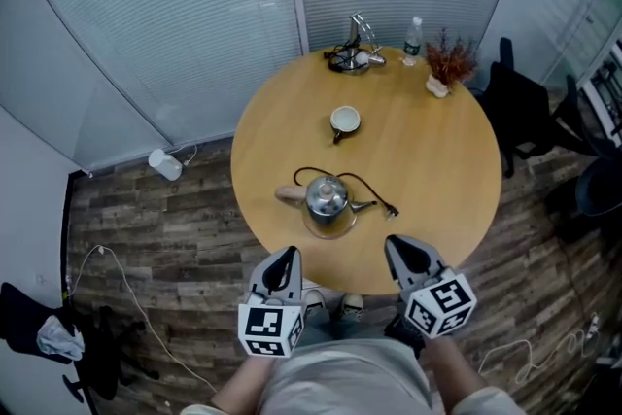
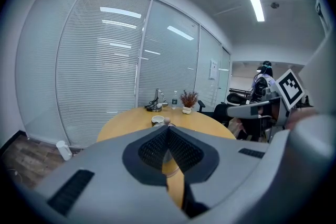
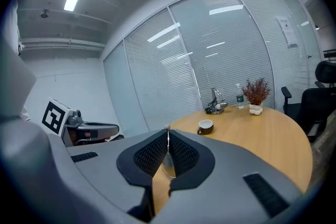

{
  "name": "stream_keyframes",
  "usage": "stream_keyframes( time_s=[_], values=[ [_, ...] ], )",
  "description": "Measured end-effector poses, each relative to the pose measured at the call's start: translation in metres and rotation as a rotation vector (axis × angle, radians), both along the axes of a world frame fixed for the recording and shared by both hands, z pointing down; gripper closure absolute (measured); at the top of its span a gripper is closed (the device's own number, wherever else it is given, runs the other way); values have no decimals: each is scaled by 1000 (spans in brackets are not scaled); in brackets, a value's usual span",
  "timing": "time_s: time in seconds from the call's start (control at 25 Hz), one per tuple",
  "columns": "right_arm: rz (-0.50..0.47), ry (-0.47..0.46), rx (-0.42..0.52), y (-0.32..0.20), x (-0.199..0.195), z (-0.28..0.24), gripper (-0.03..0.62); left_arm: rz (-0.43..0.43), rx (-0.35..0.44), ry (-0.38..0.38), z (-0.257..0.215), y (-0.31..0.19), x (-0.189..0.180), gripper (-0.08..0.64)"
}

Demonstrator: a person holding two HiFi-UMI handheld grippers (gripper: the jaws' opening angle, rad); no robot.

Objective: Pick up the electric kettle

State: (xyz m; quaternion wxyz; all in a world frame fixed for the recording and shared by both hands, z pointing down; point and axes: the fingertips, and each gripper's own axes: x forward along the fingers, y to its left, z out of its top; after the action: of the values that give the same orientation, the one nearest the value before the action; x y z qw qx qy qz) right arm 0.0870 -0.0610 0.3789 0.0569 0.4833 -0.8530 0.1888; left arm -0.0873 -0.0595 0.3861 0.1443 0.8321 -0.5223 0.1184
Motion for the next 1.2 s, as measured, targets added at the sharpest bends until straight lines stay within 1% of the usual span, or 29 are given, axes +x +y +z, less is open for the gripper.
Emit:
stream_keyframes(
  time_s=[0.28, 0.44, 0.76, 1.0, 1.2],
  values=[
    [26, 4, -26, -9, -9, 7, 560, 13, -14, 9, 8, -17, -8, 557],
    [42, 15, -42, -15, -10, 16, 560, 30, -13, -9, 15, -28, -7, 557],
    [75, 35, -74, -27, -9, 32, 560, 42, -51, -30, 39, -48, -7, 557],
    [93, 38, -98, -35, -7, 45, 560, 4, -60, -32, 63, -65, -14, 557],
    [96, 36, -124, -45, -10, 59, 560, -33, -112, -51, 87, -78, -26, 557]
  ],
)
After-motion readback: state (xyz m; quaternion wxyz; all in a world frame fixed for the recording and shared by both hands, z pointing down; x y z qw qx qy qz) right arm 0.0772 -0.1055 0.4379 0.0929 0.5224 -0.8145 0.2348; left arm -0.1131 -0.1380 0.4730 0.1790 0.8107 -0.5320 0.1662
